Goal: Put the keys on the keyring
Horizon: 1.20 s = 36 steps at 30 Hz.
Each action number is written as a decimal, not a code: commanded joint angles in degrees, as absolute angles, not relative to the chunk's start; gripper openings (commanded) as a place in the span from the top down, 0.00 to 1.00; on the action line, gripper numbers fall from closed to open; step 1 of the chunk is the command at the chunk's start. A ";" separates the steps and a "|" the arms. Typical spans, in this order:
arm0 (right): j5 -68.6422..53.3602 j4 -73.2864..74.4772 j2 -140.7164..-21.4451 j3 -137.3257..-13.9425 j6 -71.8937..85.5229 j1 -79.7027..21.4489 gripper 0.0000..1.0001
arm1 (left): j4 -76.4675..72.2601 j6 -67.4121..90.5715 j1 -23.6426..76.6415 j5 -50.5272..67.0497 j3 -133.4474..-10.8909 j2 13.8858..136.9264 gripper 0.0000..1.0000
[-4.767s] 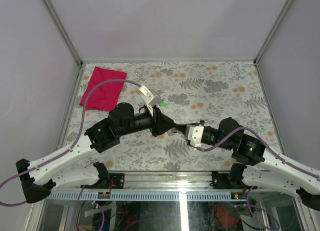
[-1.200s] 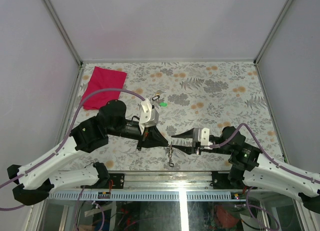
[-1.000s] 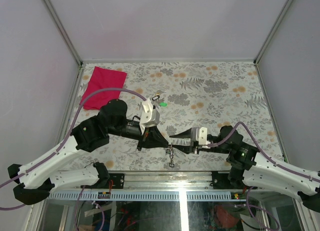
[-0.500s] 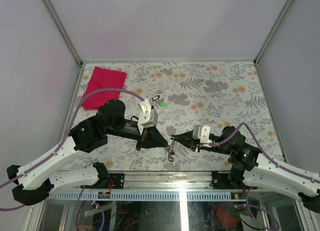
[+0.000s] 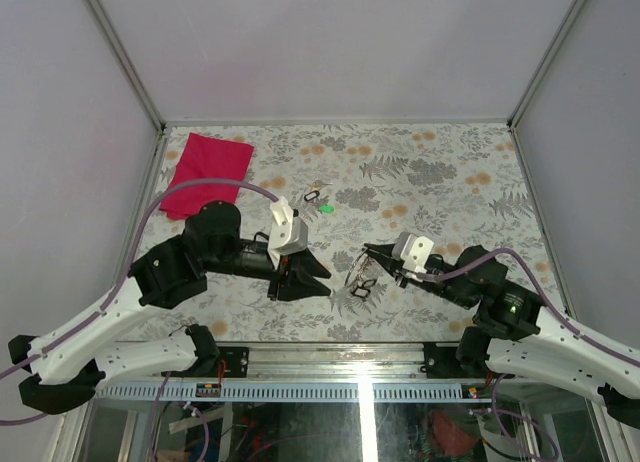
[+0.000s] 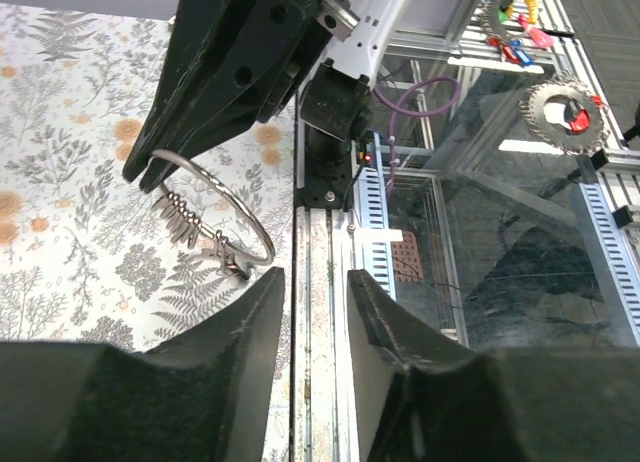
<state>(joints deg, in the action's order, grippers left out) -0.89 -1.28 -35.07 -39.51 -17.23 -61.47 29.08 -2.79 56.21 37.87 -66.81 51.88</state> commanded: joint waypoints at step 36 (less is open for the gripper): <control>23.67 26.86 -54.32 -45.78 8.79 -54.14 1.00 | 20.77 14.85 37.72 6.51 -54.39 58.72 0.08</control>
